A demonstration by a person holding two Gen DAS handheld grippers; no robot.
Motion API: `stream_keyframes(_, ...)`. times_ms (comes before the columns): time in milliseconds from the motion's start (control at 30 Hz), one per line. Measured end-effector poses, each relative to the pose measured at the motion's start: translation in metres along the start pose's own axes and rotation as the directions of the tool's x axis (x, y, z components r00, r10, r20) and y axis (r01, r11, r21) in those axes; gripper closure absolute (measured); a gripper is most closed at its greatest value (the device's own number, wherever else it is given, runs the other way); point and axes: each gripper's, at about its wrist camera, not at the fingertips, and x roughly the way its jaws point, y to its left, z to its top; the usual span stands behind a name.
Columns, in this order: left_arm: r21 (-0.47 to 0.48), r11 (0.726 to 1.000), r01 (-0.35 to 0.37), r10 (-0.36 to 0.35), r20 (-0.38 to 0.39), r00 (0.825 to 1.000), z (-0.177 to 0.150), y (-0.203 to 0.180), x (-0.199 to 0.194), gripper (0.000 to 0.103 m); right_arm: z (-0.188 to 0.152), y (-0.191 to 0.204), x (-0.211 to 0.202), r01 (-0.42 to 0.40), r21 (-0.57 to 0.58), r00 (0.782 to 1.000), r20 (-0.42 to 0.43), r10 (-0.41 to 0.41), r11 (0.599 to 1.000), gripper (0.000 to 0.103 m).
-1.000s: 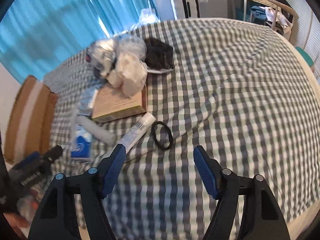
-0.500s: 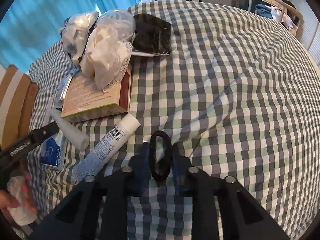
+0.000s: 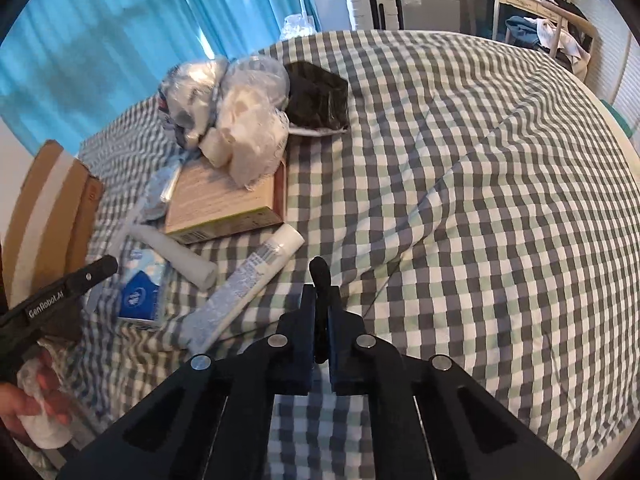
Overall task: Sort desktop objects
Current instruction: 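Grasp the white comb with the left tool while the right tool grasps the black hair tie, then carry the comb and hair tie in both tools over the cardboard box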
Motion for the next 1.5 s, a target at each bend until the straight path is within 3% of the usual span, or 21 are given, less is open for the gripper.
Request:
stream_keyframes(300, 0.045, 0.999, 0.013, -0.013, 0.007, 1.0, -0.001, -0.006, -0.029, 0.077, 0.002, 0.028, -0.029, -0.031, 0.006, 0.998, 0.047, 0.031, 1.0, 0.098)
stream_keyframes(567, 0.106, 0.994, 0.005, -0.002, -0.023, 1.0, -0.025, -0.012, -0.043, 0.078, -0.003, 0.036, -0.053, -0.058, 0.013, 0.996, 0.068, 0.057, 0.998, 0.098)
stream_keyframes(700, 0.12, 0.993, 0.021, -0.012, -0.079, 0.997, -0.044, -0.013, -0.029, 0.078, -0.004, 0.042, -0.06, -0.07, 0.008, 0.994, 0.083, 0.069, 0.997, 0.098)
stream_keyframes(767, 0.141, 0.99, 0.012, 0.003, -0.108, 0.994, -0.05, -0.017, -0.017, 0.085, -0.005, 0.044, -0.06, -0.078, 0.003, 0.994, 0.079, 0.078, 0.997, 0.098)
stream_keyframes(933, 0.173, 0.985, 0.005, 0.022, -0.152, 0.988, -0.056, -0.025, 0.012, 0.084, -0.008, 0.04, -0.05, -0.087, 0.017, 0.995, 0.056, 0.086, 0.996, 0.098)
stream_keyframes(1033, 0.171, 0.985, 0.009, 0.017, -0.148, 0.989, -0.052, -0.028, 0.02, 0.066, -0.007, 0.037, -0.044, -0.086, 0.028, 0.995, 0.044, 0.085, 0.996, 0.098)
stream_keyframes(1067, 0.172, 0.985, -0.003, 0.029, -0.144, 0.989, -0.051, -0.029, 0.023, 0.047, -0.007, 0.036, -0.041, -0.088, 0.031, 0.995, 0.039, 0.087, 0.996, 0.098)
stream_keyframes(1100, 0.173, 0.985, -0.011, 0.038, -0.148, 0.988, -0.049, -0.03, 0.026, 0.037, -0.007, 0.035, -0.039, -0.087, 0.035, 0.996, 0.037, 0.085, 0.996, 0.098)
stream_keyframes(1133, 0.172, 0.985, -0.021, 0.047, -0.15, 0.988, -0.049, -0.03, 0.03, 0.037, -0.007, 0.035, -0.036, -0.088, 0.036, 0.996, 0.031, 0.087, 0.995, 0.098)
stream_keyframes(1167, 0.168, 0.985, -0.026, 0.052, -0.156, 0.986, -0.048, -0.03, 0.035, 0.038, -0.007, 0.035, -0.034, -0.09, 0.036, 0.996, 0.025, 0.089, 0.995, 0.098)
stream_keyframes(1200, 0.166, 0.986, -0.02, 0.048, -0.164, 0.985, -0.048, -0.029, 0.038, 0.062, -0.007, 0.034, -0.032, -0.088, 0.036, 0.996, 0.021, 0.087, 0.996, 0.098)
stream_keyframes(1233, 0.168, 0.986, 0.005, 0.026, -0.18, 0.983, -0.049, -0.029, 0.041, 0.078, -0.008, 0.035, -0.029, -0.088, 0.034, 0.996, 0.014, 0.087, 0.996, 0.098)
stream_keyframes(1333, 0.209, 0.978, 0.024, 0.014, -0.175, 0.985, -0.052, -0.033, 0.037, 0.079, -0.009, 0.034, -0.026, -0.087, 0.034, 0.996, 0.004, 0.087, 0.996, 0.098)
stream_keyframes(1500, 0.17, 0.983, 0.07, -0.042, -0.164, 0.985, -0.049, -0.026, 0.017, 0.079, -0.008, 0.038, -0.033, -0.086, 0.026, 0.996, 0.012, 0.086, 0.996, 0.098)
